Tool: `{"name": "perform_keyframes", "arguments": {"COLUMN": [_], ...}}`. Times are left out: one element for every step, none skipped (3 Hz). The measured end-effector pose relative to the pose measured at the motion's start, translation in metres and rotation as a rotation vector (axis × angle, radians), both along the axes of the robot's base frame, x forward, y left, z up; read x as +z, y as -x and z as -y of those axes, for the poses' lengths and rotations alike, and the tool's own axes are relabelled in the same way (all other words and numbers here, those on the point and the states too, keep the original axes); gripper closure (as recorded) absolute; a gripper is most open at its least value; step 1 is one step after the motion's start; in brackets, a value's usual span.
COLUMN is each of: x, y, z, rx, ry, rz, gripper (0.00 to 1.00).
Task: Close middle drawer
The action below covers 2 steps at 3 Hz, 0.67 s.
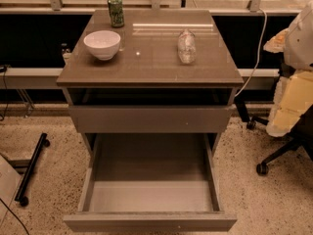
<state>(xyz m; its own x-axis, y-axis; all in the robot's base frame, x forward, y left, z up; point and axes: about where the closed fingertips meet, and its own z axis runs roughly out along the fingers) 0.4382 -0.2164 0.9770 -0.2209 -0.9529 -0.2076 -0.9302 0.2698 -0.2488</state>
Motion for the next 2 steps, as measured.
{"name": "perform_keyframes", "arguments": {"x": [0.0000,0.0024], "y": [0.0000,-0.0002], "z": [0.0000,-0.0006], "rx": [0.000,0.000], "ry": [0.000,0.000], "rz": [0.000,0.010], "gripper": [0.00,0.16]}}
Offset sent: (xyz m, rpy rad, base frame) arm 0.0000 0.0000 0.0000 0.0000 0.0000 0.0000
